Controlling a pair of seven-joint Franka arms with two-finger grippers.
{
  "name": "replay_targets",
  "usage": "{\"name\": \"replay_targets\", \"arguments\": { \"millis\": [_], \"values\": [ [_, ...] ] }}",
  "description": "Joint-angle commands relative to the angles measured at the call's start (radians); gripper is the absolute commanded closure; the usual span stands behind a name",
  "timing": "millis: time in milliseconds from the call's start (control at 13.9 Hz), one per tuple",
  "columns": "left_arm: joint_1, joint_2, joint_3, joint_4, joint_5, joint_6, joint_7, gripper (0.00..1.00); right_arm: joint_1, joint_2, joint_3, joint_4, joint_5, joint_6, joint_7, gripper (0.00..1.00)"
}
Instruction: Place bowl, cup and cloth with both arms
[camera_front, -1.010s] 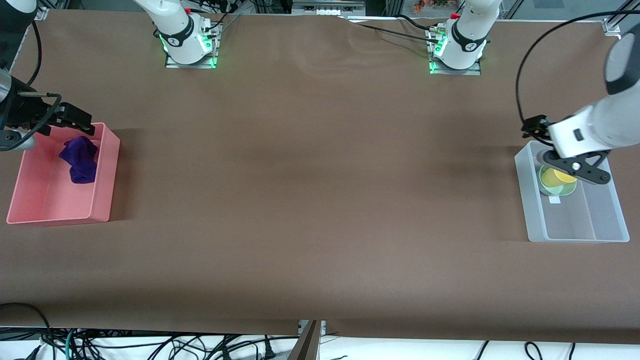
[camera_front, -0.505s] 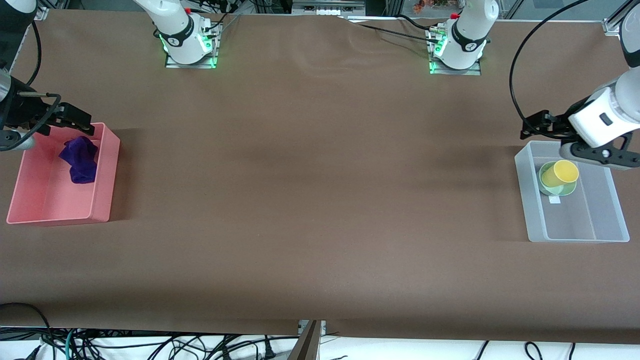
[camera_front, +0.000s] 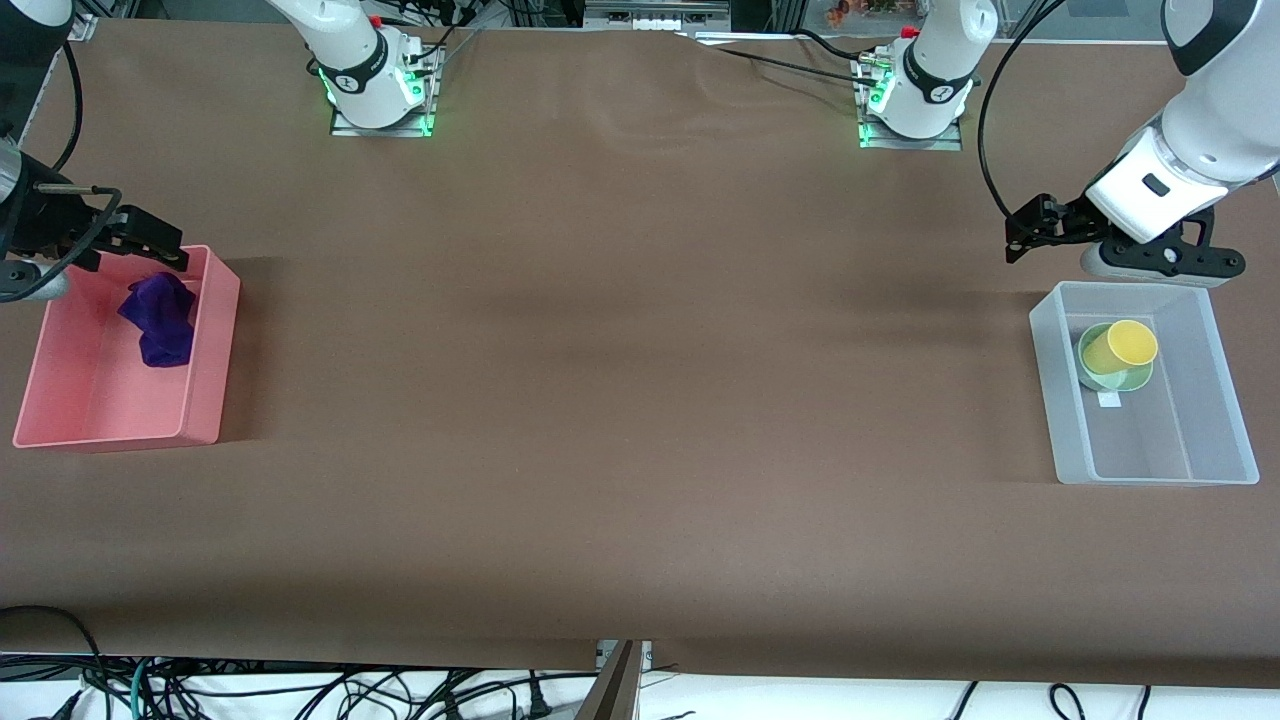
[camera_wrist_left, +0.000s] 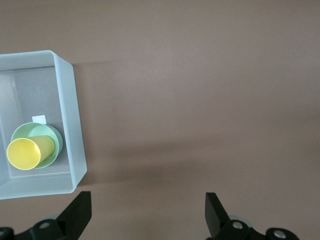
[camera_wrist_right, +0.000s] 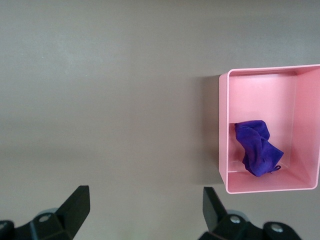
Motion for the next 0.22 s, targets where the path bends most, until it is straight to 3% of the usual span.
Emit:
{"name": "replay_targets", "arguments": {
  "millis": [0, 144],
  "values": [
    [-0.026, -0.019, 0.016, -0.021, 0.044, 0.019, -0.021, 0.00, -0.004, 0.005, 0.003, 0.019, -0.006, -0.003, -0.007, 0.00],
    [-0.027, -0.018, 0.016, -0.023, 0.042, 0.018, -0.039, 0.00, -0.004, 0.005, 0.001, 0.019, -0.006, -0.003, -0.007, 0.00]
  ]
}}
